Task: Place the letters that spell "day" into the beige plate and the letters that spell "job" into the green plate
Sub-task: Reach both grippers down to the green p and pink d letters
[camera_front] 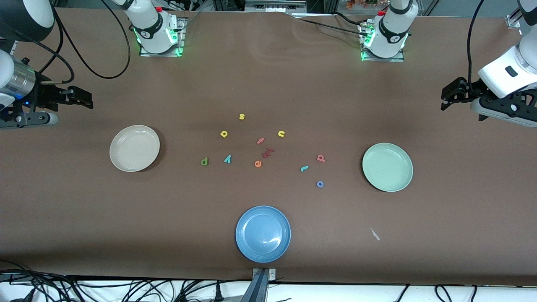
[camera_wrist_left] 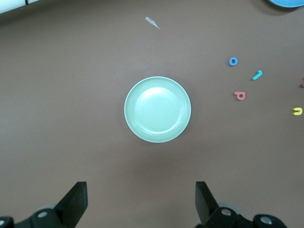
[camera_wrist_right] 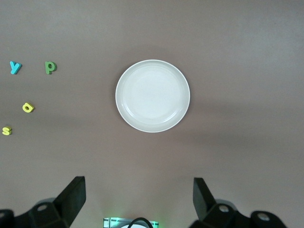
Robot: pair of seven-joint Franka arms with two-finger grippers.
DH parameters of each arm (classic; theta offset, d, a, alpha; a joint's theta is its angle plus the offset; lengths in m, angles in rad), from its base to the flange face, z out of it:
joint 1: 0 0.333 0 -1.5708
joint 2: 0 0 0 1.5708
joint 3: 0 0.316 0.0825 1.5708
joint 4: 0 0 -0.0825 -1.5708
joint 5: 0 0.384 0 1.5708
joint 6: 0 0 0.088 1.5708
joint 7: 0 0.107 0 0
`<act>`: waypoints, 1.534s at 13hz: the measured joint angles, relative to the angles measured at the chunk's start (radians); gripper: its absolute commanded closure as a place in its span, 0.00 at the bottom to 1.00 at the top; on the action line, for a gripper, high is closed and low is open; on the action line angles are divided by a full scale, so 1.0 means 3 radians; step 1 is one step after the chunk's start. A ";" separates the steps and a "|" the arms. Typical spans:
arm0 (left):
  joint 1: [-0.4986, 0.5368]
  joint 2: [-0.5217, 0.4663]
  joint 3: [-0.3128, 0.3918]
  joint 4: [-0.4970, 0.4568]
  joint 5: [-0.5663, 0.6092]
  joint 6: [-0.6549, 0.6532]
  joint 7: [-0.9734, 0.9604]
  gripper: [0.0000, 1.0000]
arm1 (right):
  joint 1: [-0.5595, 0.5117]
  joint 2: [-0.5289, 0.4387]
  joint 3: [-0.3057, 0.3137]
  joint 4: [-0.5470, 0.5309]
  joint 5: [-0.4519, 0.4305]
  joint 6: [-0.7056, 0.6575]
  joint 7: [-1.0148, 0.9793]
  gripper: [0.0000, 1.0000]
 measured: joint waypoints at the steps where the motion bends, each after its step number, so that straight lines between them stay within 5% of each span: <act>1: 0.0000 0.0001 0.0000 0.0000 -0.0018 0.0000 0.0000 0.00 | 0.0000 0.0013 0.0000 0.0000 0.0001 -0.0014 0.0000 0.00; 9: 0.0001 0.0004 0.0000 0.0000 -0.0021 0.0006 0.0000 0.00 | 0.0007 0.0034 0.0046 -0.0101 0.0171 -0.0071 0.0395 0.00; 15: -0.0029 0.0107 -0.0009 -0.0002 -0.0038 -0.0038 0.0000 0.00 | 0.0029 0.0047 0.0456 -0.0324 0.0194 0.0283 0.1221 0.00; 20: -0.0238 0.0558 -0.0034 -0.0017 -0.0160 -0.0056 0.0000 0.00 | 0.0154 0.0088 0.0658 -0.0607 0.0195 0.0777 0.1666 0.00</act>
